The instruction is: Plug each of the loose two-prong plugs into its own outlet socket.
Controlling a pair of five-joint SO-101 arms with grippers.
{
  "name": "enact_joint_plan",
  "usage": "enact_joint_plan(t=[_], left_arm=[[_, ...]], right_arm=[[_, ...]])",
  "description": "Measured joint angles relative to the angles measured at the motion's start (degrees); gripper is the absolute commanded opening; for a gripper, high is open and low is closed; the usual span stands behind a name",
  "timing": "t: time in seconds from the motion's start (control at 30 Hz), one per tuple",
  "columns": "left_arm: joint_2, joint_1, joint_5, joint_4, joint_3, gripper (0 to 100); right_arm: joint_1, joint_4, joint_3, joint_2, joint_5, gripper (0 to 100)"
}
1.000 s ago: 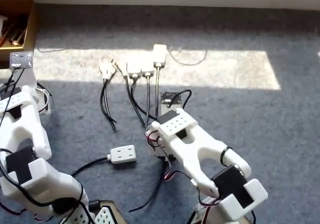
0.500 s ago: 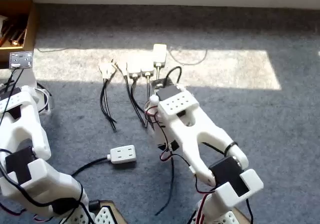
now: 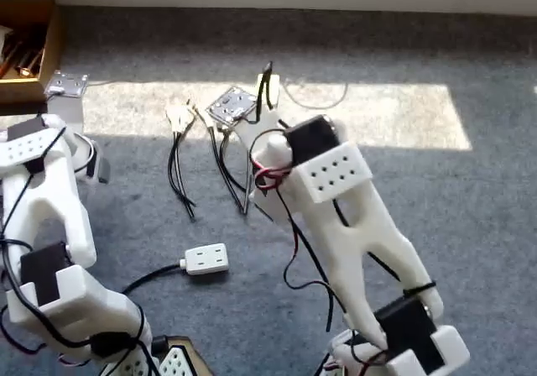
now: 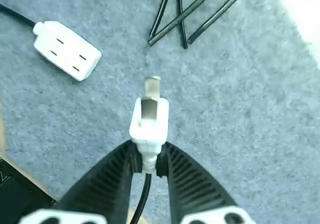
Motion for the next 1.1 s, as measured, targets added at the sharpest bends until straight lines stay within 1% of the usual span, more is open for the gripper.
enact_joint_plan(t=[0.03,0.1,0.2,0.27,0.4,0.5,0.63,0.7,0.77,0.87,0.93,1.0,1.1], left_arm=[[0.0,0.7,0.0,4.31,-2.99,22],[0.0,3.08,-1.49,12.4,-8.7,23],[-3.08,8.7,-2.2,23.3,-14.77,23],[-7.21,12.84,-2.37,26.11,-16.26,23],[-18.46,20.31,-2.46,26.64,-15.3,23],[-26.2,23.21,-2.37,22.77,-8.79,23],[-33.32,25.23,-0.26,10.64,5.98,24],[-36.84,25.93,-0.44,4.04,13.45,28],[-40.26,27.34,-0.44,-0.7,19.96,35],[-45.71,30.24,-0.44,-4.84,28.57,45],[-49.67,32.09,-0.53,-6.42,31.74,48],[-53.98,33.58,-0.53,-6.95,33.49,48],[-59.08,34.64,-0.44,-7.12,34.46,45]], right_arm=[[-0.35,-0.09,0.97,-2.73,0.09,0.6],[-3.43,-0.97,5.19,-8.26,0.26,0.6],[-8.79,-8.44,16.18,-15.38,-2.02,0.6],[-10.29,-15.74,25.93,-18.73,-3.34,0.6],[-9.14,-30.59,43.69,-22.51,-4.13,0.6],[-7.56,-39.82,49.32,-23.65,-5.36,0.6],[-7.47,-46.24,50.11,-24.18,-7.38,0.6],[-9.14,-47.82,50.64,-24.18,-8.44,0.6],[-11.16,-48.44,50.73,-24.18,-8.88,0.6],[-12.48,-48.7,50.73,-24.18,-9.67,0.6],[-12.57,-48.79,51.69,-24.26,-10.29,0.6],[-12.48,-48.79,52.75,-24.26,-10.37,0.6],[-12.48,-49.93,53.36,-24.26,-10.64,0.6]])
